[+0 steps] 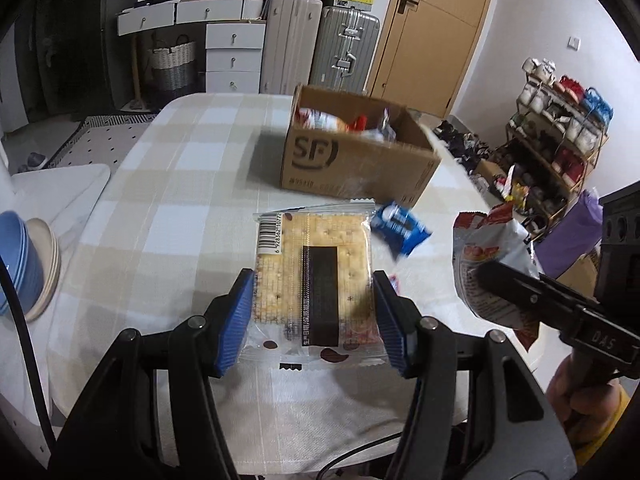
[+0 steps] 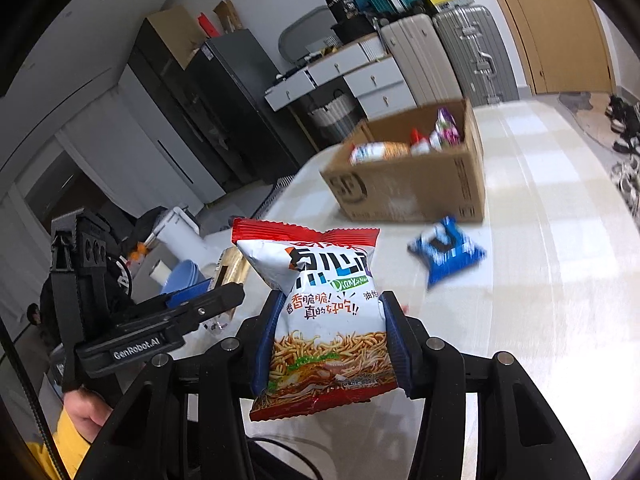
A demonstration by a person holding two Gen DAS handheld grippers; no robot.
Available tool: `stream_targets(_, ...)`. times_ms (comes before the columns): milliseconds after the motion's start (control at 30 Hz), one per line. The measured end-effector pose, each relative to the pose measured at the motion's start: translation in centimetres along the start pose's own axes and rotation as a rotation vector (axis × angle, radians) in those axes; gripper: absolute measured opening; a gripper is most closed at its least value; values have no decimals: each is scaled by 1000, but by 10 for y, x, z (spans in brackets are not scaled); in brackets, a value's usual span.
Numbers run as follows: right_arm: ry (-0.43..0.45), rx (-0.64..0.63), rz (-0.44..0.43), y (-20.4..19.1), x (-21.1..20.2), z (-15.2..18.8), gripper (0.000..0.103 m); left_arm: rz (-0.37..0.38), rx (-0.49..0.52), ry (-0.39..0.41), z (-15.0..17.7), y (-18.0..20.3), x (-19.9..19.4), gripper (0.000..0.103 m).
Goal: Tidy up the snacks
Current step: 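Carry the cracker pack and noodle bag over the box with both tools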
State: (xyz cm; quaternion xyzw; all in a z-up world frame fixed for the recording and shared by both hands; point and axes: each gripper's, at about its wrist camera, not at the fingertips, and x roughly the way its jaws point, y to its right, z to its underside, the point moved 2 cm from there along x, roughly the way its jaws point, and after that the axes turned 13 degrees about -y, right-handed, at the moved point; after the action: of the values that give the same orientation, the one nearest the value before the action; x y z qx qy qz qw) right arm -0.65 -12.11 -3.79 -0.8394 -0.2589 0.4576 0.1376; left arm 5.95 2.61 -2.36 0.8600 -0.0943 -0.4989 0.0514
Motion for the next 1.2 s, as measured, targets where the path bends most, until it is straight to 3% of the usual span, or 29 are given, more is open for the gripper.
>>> stream_targets(233, 52, -41, 33, -8, -21, -59, 48, 2, 37, 53, -72, 8, -27, 55)
stream_targets(433, 72, -32, 74, 3, -20, -110, 48, 15, 48, 29, -141, 13, -14, 55)
stream_targets(533, 76, 7, 74, 18, -15, -132, 48, 40, 38, -13, -178, 16, 7, 55)
stream_targets(667, 85, 44, 78, 42, -7, -162, 48, -27, 86, -66, -220, 29, 46, 55)
stream_targets(800, 82, 84, 64, 62, 7, -184, 48, -43, 114, -124, -253, 40, 86, 55)
stream_targets(1000, 54, 97, 64, 82, 32, -211, 48, -46, 141, -169, -279, 52, 136, 55)
stream_targets(1200, 29, 118, 32, 97, 57, -222, 48, 25, 147, -201, -290, 48, 175, 55)
